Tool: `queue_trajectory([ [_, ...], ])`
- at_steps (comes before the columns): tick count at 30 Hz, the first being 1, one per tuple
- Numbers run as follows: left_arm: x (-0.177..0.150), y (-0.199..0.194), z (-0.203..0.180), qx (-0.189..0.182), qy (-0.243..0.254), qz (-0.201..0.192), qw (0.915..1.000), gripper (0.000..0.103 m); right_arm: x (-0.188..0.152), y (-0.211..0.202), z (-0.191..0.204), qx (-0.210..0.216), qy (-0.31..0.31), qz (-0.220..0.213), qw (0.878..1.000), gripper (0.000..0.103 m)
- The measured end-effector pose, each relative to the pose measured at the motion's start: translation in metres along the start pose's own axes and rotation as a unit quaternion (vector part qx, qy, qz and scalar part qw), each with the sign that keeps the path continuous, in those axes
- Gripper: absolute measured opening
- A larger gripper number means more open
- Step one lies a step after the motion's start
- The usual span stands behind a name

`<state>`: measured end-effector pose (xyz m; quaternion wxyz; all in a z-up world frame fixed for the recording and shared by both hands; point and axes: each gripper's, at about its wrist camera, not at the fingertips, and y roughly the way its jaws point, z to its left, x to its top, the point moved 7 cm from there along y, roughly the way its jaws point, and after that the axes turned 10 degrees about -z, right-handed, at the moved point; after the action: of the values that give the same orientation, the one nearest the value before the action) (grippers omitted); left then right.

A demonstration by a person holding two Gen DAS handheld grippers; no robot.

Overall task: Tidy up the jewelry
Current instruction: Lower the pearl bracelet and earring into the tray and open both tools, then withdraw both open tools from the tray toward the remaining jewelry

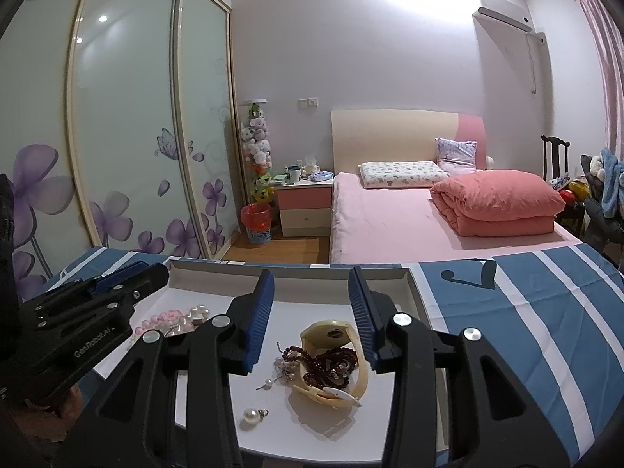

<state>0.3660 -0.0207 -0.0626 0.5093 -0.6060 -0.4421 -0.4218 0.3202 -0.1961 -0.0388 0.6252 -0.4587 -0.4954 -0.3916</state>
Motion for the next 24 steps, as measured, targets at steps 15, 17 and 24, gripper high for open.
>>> queue_trajectory([
  [15,0.001,-0.017,0.002,0.002,-0.004,0.002,1.0000,0.033,-0.006,-0.012,0.000,0.008,-0.004,0.021,1.000,0.041],
  [17,-0.002,-0.030,0.004,-0.001,-0.004,0.004,1.0000,0.036,-0.013,-0.022,-0.001,0.015,-0.006,0.037,0.999,0.041],
  [24,-0.023,-0.083,0.012,-0.006,0.002,0.027,0.9996,0.049,-0.065,-0.062,-0.004,0.040,-0.027,0.139,0.989,0.052],
])
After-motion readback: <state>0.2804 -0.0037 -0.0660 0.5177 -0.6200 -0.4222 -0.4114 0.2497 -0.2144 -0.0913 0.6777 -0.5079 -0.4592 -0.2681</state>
